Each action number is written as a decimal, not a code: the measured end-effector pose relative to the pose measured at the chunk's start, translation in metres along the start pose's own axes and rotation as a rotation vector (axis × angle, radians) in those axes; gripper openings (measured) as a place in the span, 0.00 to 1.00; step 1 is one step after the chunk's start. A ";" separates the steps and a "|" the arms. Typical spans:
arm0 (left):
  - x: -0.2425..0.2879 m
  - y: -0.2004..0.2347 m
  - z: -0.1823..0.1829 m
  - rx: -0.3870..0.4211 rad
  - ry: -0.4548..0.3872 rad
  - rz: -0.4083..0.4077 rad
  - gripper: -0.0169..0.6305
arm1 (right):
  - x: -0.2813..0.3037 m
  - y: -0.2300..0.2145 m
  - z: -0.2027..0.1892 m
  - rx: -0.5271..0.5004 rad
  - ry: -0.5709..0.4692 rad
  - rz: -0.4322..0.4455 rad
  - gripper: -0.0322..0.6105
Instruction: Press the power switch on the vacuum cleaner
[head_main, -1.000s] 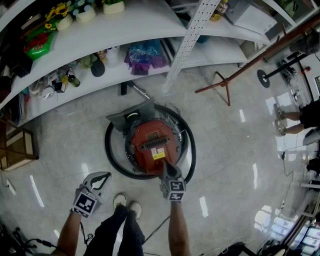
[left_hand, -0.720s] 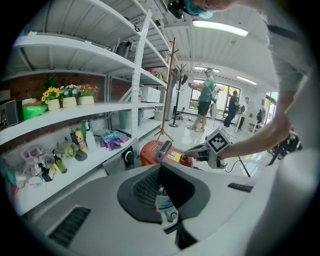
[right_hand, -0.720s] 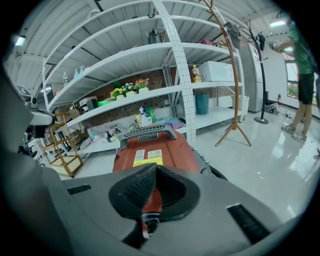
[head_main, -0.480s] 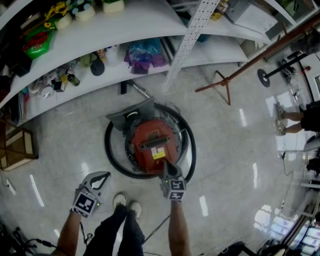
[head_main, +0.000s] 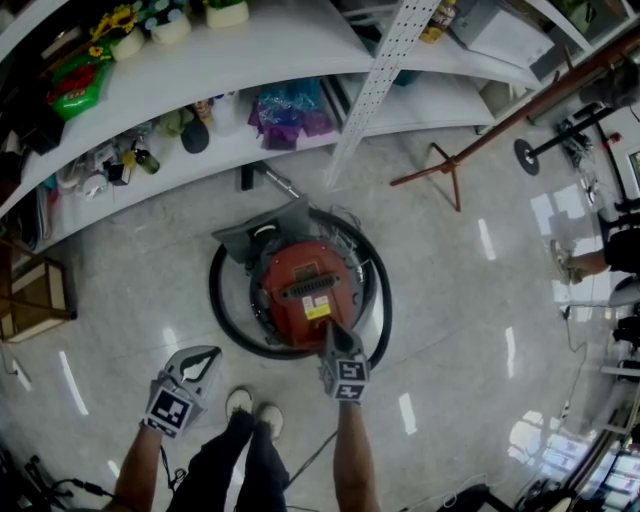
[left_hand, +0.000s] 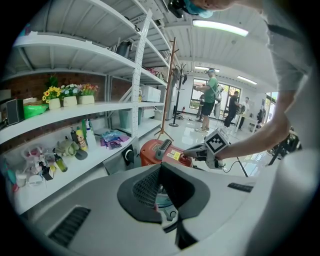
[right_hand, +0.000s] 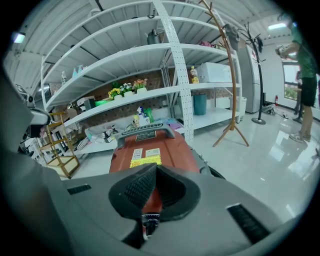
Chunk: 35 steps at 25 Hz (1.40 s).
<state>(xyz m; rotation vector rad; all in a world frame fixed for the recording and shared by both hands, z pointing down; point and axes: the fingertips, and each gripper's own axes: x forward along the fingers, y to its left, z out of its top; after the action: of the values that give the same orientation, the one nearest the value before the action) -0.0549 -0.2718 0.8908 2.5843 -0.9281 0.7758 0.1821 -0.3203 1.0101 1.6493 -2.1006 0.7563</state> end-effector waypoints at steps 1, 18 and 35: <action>0.000 -0.001 0.000 0.000 0.000 -0.002 0.02 | 0.000 0.000 0.000 0.002 -0.001 -0.001 0.07; -0.009 -0.007 0.015 0.014 -0.020 0.001 0.02 | -0.013 0.005 0.008 -0.007 -0.002 0.017 0.07; -0.044 -0.020 0.076 0.039 -0.086 0.003 0.02 | -0.065 0.029 0.051 -0.010 -0.023 0.035 0.07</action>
<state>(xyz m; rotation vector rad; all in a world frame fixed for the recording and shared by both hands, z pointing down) -0.0409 -0.2675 0.8019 2.6698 -0.9509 0.6954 0.1724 -0.2961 0.9267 1.6276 -2.1501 0.7398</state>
